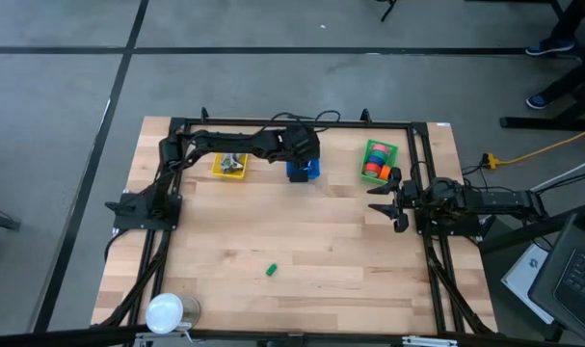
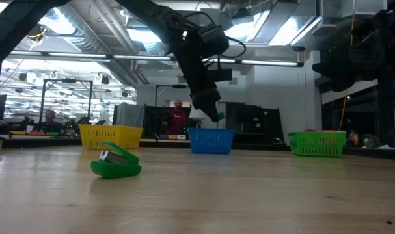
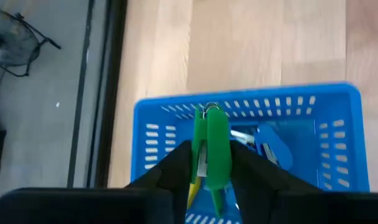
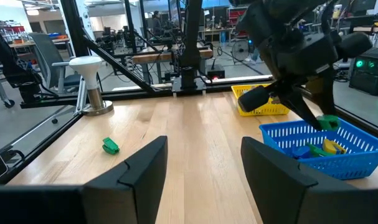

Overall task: Pick and place Stapler, Stapler remover, tape
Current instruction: Put the green stapler into the blue basket

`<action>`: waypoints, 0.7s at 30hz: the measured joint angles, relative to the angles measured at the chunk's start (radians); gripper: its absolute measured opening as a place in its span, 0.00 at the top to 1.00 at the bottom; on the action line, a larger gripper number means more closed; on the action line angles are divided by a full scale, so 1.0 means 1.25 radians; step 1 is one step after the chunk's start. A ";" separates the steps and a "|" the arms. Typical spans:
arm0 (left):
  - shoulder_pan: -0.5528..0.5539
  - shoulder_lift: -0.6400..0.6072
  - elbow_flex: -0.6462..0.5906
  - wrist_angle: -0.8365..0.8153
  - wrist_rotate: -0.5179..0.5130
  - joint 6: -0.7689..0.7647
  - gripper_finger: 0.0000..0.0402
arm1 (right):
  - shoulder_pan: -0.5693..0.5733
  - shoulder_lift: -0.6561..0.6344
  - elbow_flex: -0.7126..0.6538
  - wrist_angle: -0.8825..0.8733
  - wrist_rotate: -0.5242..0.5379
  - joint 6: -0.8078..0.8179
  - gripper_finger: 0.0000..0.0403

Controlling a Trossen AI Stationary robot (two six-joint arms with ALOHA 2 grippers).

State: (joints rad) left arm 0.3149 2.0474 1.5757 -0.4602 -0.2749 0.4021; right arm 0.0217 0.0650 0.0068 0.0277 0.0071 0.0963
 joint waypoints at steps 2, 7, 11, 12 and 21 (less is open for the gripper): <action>-0.001 -0.002 0.000 0.017 0.000 -0.002 0.73 | 0.000 0.000 0.000 0.000 0.000 0.000 0.48; -0.004 -0.002 0.000 0.035 -0.001 -0.038 0.65 | 0.000 0.000 0.000 0.000 0.000 0.000 0.48; -0.014 -0.002 0.000 0.034 -0.009 -0.040 0.60 | 0.000 0.000 0.000 0.000 0.000 0.000 0.48; -0.019 -0.002 0.000 0.034 -0.019 -0.039 0.59 | 0.000 0.000 0.000 0.000 0.000 0.000 0.48; -0.057 -0.007 0.000 0.030 -0.113 -0.014 0.53 | 0.000 0.000 0.000 0.000 0.000 0.000 0.48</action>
State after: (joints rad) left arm 0.2439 2.0384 1.5757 -0.4231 -0.4158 0.3851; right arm 0.0216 0.0650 0.0071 0.0280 0.0071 0.0963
